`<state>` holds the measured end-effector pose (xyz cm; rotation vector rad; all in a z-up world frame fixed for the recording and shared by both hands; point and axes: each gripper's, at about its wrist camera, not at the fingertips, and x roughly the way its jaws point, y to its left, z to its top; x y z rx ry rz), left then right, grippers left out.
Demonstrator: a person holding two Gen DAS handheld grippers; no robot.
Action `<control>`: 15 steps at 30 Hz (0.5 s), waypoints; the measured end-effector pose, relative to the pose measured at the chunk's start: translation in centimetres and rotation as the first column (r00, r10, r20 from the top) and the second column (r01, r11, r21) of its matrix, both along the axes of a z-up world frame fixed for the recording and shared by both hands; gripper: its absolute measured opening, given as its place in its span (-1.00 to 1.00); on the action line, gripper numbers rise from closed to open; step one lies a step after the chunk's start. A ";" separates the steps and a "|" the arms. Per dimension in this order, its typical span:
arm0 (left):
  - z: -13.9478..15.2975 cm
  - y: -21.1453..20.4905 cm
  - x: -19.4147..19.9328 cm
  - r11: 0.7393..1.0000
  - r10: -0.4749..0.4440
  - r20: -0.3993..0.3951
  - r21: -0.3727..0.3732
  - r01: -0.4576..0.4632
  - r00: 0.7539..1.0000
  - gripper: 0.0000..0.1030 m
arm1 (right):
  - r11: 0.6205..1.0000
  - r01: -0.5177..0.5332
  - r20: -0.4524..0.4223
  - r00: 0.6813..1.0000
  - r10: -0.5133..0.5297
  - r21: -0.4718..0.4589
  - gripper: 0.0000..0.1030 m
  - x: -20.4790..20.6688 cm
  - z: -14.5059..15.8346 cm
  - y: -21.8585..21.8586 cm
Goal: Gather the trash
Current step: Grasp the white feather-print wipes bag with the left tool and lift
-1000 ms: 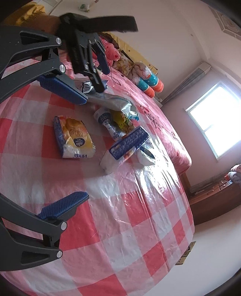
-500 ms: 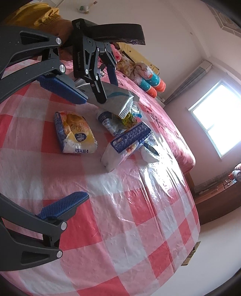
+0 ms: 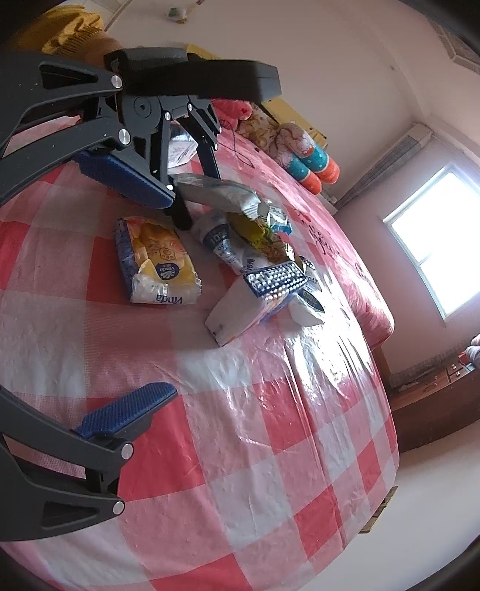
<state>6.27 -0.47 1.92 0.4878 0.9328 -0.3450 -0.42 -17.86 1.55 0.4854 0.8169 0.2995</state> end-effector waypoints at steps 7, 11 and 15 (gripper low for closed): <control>0.5 -0.2 -2.2 0.994 0.055 -0.019 -0.092 -0.057 0.998 0.25 | 0.999 -0.020 -0.005 1.000 0.020 -0.025 0.83 0.0 0.0 0.3; 0.6 -1.6 -4.6 0.990 0.024 -0.034 -0.135 -0.028 0.999 0.24 | 0.999 0.030 -0.003 1.000 -0.031 -0.023 0.83 -0.2 0.0 -1.4; 0.8 -2.6 -7.0 0.984 -0.003 -0.059 -0.180 -0.008 0.998 0.25 | 0.997 0.071 -0.012 0.997 -0.071 0.019 0.83 -0.2 -0.1 -3.3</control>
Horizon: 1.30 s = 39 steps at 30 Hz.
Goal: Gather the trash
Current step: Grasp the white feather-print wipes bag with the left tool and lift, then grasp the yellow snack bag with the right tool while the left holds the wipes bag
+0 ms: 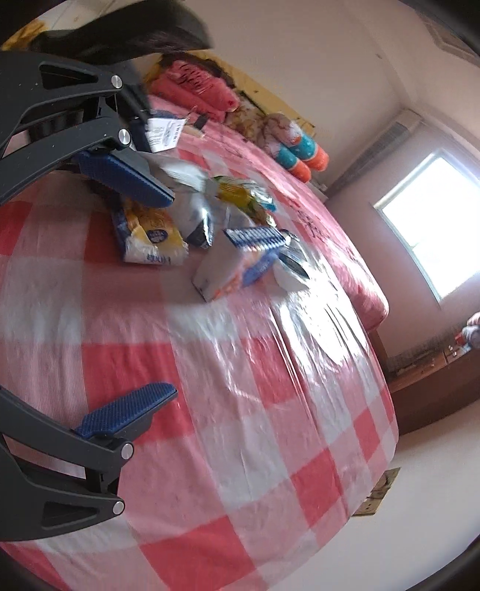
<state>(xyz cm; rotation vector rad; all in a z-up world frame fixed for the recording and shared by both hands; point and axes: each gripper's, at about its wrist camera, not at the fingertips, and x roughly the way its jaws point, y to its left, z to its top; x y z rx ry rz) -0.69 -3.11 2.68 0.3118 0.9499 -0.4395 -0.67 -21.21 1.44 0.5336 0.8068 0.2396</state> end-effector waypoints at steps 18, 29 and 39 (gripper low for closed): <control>2.0 8.1 -6.2 0.917 0.343 -0.055 -0.199 -0.347 0.938 0.24 | 0.960 -0.196 -0.025 0.981 0.195 -0.202 0.83 0.5 0.4 7.1; 2.7 9.9 -8.3 0.911 0.360 -0.059 -0.195 -0.364 0.931 0.24 | 0.841 -0.227 -0.090 0.973 0.210 -0.492 0.83 1.7 -0.3 12.8; 2.5 11.6 -9.1 0.909 0.358 -0.073 -0.198 -0.366 0.931 0.24 | 0.806 -0.232 -0.091 0.972 0.218 -0.544 0.52 2.0 -0.6 13.5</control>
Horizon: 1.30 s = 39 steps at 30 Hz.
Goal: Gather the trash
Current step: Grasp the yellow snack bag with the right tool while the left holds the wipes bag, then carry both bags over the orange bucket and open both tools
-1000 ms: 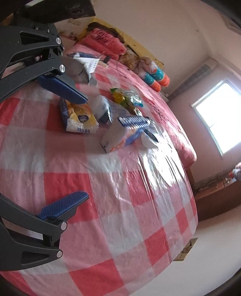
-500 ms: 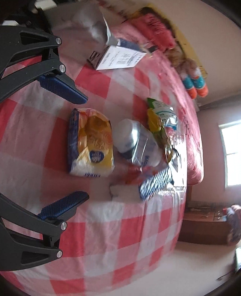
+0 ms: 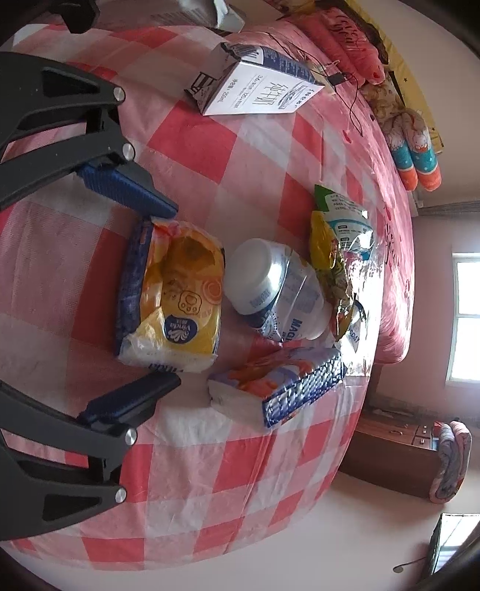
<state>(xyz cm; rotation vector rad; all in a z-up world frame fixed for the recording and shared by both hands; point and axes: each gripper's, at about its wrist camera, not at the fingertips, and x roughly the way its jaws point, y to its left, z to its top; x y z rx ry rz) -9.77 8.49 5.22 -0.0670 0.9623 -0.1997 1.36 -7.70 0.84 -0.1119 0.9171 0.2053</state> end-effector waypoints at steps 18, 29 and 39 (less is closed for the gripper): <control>-1.8 3.0 -1.7 0.999 -0.014 0.023 -0.050 0.016 1.000 0.24 | 0.980 -0.036 0.045 0.999 0.028 0.194 0.20 -2.5 1.4 -1.2; -1.9 5.2 -3.3 0.998 -0.007 0.056 -0.069 0.011 0.998 0.24 | 0.984 -0.025 0.065 0.998 0.014 0.175 0.09 -4.8 2.2 -0.5; -1.9 6.6 -4.8 0.996 0.010 0.074 -0.092 -0.003 0.997 0.24 | 0.983 -0.036 0.086 0.996 0.020 0.180 0.08 -8.0 3.7 -0.2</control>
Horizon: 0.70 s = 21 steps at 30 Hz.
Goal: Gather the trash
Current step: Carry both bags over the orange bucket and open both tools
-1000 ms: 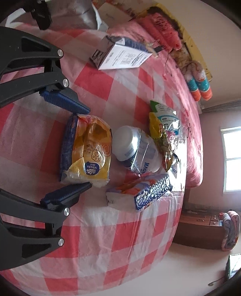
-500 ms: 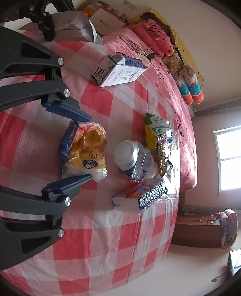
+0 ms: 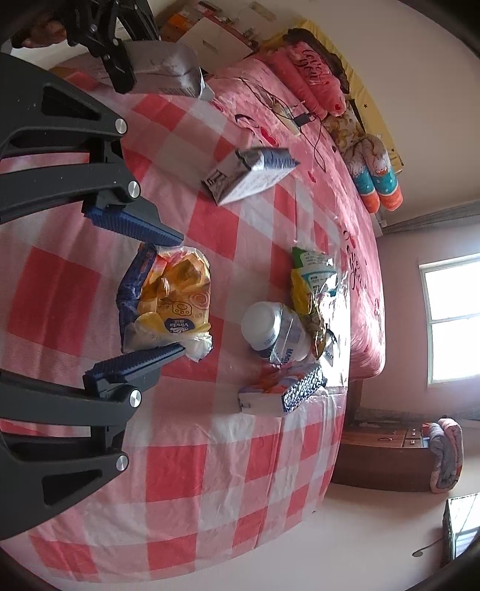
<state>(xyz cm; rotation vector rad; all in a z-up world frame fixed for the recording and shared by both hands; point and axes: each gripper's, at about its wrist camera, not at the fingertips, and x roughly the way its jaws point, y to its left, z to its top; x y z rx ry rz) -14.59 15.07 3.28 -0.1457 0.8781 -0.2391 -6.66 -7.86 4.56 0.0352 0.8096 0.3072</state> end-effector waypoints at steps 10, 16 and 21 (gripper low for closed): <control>0.4 1.9 -1.4 0.999 0.028 0.021 -0.019 -0.027 0.999 0.24 | 0.996 -0.060 -0.001 0.998 0.060 0.072 0.08 -2.5 2.0 1.9; 0.8 4.5 -2.6 0.997 0.082 0.030 -0.017 -0.082 0.996 0.24 | 0.975 -0.182 0.019 0.983 0.181 0.128 0.08 -3.6 4.2 5.8; 1.2 8.4 -4.2 0.985 0.174 0.039 0.000 -0.174 0.984 0.24 | 0.937 -0.318 0.042 0.948 0.315 0.148 0.08 -4.8 6.0 11.1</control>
